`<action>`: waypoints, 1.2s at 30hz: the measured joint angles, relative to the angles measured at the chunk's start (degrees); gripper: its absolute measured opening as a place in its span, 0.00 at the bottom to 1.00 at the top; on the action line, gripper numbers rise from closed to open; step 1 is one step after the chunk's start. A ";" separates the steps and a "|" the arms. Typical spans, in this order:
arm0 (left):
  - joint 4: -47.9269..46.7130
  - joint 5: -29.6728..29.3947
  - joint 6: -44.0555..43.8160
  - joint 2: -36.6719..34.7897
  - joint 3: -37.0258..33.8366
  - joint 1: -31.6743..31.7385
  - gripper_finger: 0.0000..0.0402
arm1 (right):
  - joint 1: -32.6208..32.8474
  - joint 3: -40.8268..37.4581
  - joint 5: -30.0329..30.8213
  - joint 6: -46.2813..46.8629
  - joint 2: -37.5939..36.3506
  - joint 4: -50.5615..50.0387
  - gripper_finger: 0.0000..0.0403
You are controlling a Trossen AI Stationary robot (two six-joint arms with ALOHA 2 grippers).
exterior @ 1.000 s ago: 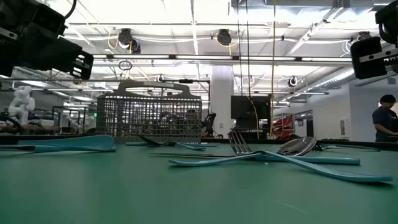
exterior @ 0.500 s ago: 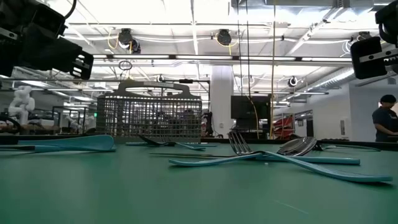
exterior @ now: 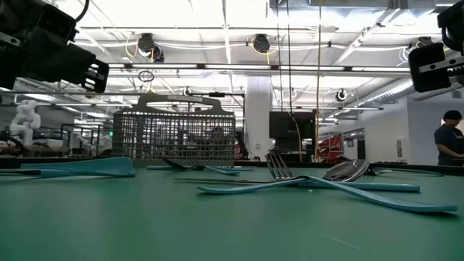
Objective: Sort silverware
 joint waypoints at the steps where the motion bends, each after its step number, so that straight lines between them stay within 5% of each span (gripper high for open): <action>1: 0.01 0.02 0.00 0.00 0.00 -0.01 0.07 | 0.00 -0.01 0.21 0.00 0.00 0.00 0.00; 10: 0.01 -1.76 0.02 0.00 0.00 0.00 0.07 | 0.00 0.00 4.29 -8.64 -0.02 0.56 0.00; 20: 8.03 -4.13 -0.06 0.00 0.00 0.00 0.07 | -0.02 0.01 42.84 0.07 0.32 12.97 0.00; 24: 12.67 -13.99 -2.11 0.00 0.01 -0.01 0.07 | -0.02 0.01 53.52 4.41 1.10 16.61 0.00; 28: 13.61 -28.51 -4.86 0.00 0.01 0.01 0.07 | 0.00 -0.02 58.65 8.09 2.86 25.10 0.00; 36: 13.08 -26.49 -2.24 2.26 0.79 -0.01 0.07 | -0.13 2.39 61.97 8.05 7.01 34.23 0.00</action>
